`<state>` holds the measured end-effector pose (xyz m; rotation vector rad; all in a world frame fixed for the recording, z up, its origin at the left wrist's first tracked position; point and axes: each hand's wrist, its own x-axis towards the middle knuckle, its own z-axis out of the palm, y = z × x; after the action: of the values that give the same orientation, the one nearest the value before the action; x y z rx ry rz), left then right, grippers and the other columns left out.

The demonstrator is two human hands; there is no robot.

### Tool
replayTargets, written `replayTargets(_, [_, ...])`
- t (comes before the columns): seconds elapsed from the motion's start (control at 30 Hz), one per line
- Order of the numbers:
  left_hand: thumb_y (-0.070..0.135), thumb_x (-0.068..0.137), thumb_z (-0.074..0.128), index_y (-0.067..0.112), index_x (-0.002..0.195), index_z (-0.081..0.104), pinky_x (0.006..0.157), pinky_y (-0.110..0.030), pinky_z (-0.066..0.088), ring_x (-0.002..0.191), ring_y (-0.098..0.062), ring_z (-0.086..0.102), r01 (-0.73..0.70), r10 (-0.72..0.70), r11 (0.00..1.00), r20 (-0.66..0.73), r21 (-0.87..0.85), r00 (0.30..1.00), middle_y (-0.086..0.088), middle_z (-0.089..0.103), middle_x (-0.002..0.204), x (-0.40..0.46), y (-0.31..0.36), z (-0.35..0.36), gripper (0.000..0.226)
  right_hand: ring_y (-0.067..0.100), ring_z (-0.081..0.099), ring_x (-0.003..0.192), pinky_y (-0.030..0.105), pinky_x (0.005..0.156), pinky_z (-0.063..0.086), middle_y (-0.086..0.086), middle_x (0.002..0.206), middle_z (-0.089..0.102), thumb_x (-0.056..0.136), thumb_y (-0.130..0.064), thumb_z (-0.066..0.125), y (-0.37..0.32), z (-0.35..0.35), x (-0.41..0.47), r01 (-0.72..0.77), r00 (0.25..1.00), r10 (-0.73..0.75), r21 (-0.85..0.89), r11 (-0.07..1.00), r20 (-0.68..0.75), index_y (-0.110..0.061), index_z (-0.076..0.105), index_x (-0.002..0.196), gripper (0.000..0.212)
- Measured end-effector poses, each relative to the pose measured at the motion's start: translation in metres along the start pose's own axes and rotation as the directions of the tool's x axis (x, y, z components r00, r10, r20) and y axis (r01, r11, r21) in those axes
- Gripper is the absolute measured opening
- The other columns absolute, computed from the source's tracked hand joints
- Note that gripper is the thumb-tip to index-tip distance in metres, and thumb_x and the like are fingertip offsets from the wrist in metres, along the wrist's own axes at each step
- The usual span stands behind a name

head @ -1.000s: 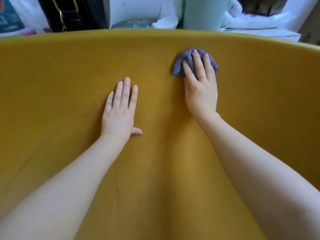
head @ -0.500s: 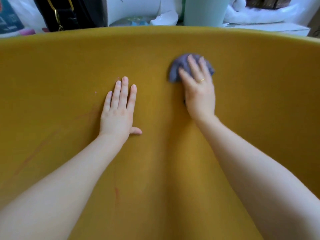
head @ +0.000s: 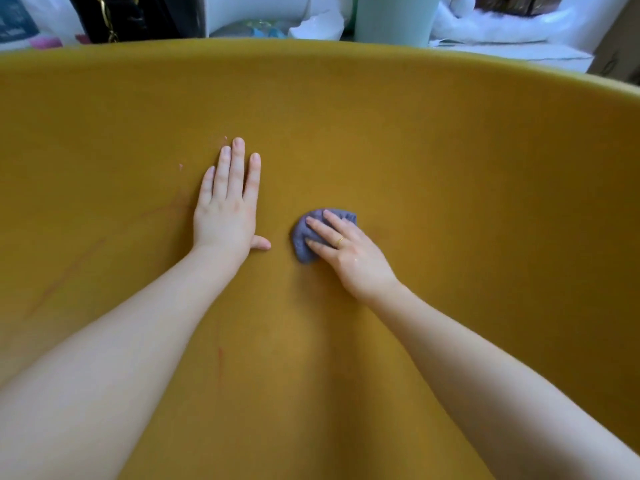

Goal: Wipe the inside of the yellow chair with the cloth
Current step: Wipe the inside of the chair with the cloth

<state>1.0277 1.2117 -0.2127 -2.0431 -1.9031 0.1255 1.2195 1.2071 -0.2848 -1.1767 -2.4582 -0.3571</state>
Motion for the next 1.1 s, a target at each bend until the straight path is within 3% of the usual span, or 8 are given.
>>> replayTargets(0.13, [0.062,0.067,0.067,0.005,0.143,-0.025,0.116,-0.037,-0.003,0.143,-0.031,-0.016,0.019,-0.019,1.0,0.009,0.016,1.0,-0.019,-0.027,0.151,0.0,0.004,0.002,0.133,0.041,0.053,0.115,0.052,0.093,0.042,0.016,0.126,0.058,0.083,-0.011,0.035,0.067,-0.04,0.008,-0.163,0.975,0.134,-0.164,0.973,-0.177,-0.008,0.067,0.11,0.041])
replayTargets(0.27, [0.061,0.067,0.067,0.006,0.144,-0.025,0.116,-0.036,-0.004,0.143,-0.03,-0.017,0.021,-0.021,1.0,0.009,-0.004,1.0,-0.018,-0.027,0.151,0.002,0.002,0.004,0.132,0.044,0.045,0.122,0.035,0.105,0.031,0.021,0.131,0.053,0.08,-0.001,0.035,0.037,-0.024,0.006,-0.427,0.864,0.416,0.025,0.904,-0.283,-0.003,0.063,0.114,0.044])
replayTargets(0.37, [0.06,0.067,0.068,0.006,0.145,-0.023,0.116,-0.036,-0.004,0.143,-0.03,-0.016,0.021,-0.021,1.0,0.009,-0.007,1.0,-0.018,-0.026,0.152,0.0,0.002,0.001,0.131,0.052,0.05,0.111,0.035,0.107,0.027,0.029,0.119,0.058,0.071,-0.007,0.032,-0.025,0.007,-0.008,-0.337,0.917,0.351,0.104,0.936,-0.188,0.005,0.068,0.102,0.049])
replayTargets(0.47, [0.058,0.07,0.069,0.005,0.145,-0.022,0.116,-0.035,-0.005,0.144,-0.028,-0.015,0.026,-0.025,0.999,0.012,-0.023,1.0,-0.017,-0.025,0.153,-0.002,0.005,-0.004,0.129,0.044,0.047,0.121,0.049,0.102,0.027,0.02,0.128,0.055,0.072,-0.008,0.027,-0.068,0.017,-0.034,-0.302,0.952,0.29,0.167,0.938,0.097,-0.002,0.066,0.11,0.055])
replayTargets(0.57, [0.056,0.077,0.064,0.005,0.146,-0.017,0.116,-0.034,-0.005,0.145,-0.024,-0.012,0.021,-0.018,0.996,0.033,-0.088,0.999,-0.013,-0.021,0.155,-0.02,0.007,-0.005,0.118,0.037,0.04,0.129,0.045,0.104,0.033,0.013,0.137,0.048,0.079,-0.01,0.027,-0.049,0.002,-0.043,-0.163,0.948,0.119,0.129,0.978,0.294,-0.008,0.062,0.118,0.053])
replayTargets(0.73, [0.061,0.079,0.056,0.003,0.148,-0.01,0.116,-0.032,-0.008,0.145,-0.021,-0.012,-0.126,0.141,0.986,0.15,-0.105,0.978,-0.01,-0.019,0.155,-0.075,0.018,0.012,0.111,0.048,0.046,0.12,0.059,0.097,0.035,0.021,0.13,0.054,0.076,-0.007,0.038,0.034,-0.036,-0.044,-0.325,0.944,0.325,-0.003,0.946,0.058,-0.003,0.065,0.113,0.046])
replayTargets(0.87, [0.066,0.073,0.057,0.002,0.147,-0.012,0.115,-0.032,-0.009,0.145,-0.021,-0.011,-0.161,0.178,0.983,0.267,-0.084,0.947,-0.012,-0.021,0.155,-0.085,0.033,0.026,0.12,0.046,0.027,0.133,0.047,0.106,0.022,0.022,0.141,0.039,0.067,0.018,0.044,0.047,-0.046,-0.041,-0.567,0.809,0.569,0.061,0.821,-0.148,0.002,0.054,0.124,0.06])
replayTargets(1.1, [0.066,0.071,0.061,0.003,0.149,-0.005,0.116,-0.033,-0.007,0.145,-0.021,-0.009,-0.138,0.183,0.976,0.285,-0.17,0.941,-0.011,-0.019,0.156,-0.084,0.038,0.027,0.12,0.049,0.04,0.124,0.048,0.102,0.021,0.025,0.132,0.05,0.065,0.004,0.043,-0.044,0.004,-0.062,-0.446,0.895,0.429,0.208,0.871,0.123,0.0,0.062,0.116,0.055])
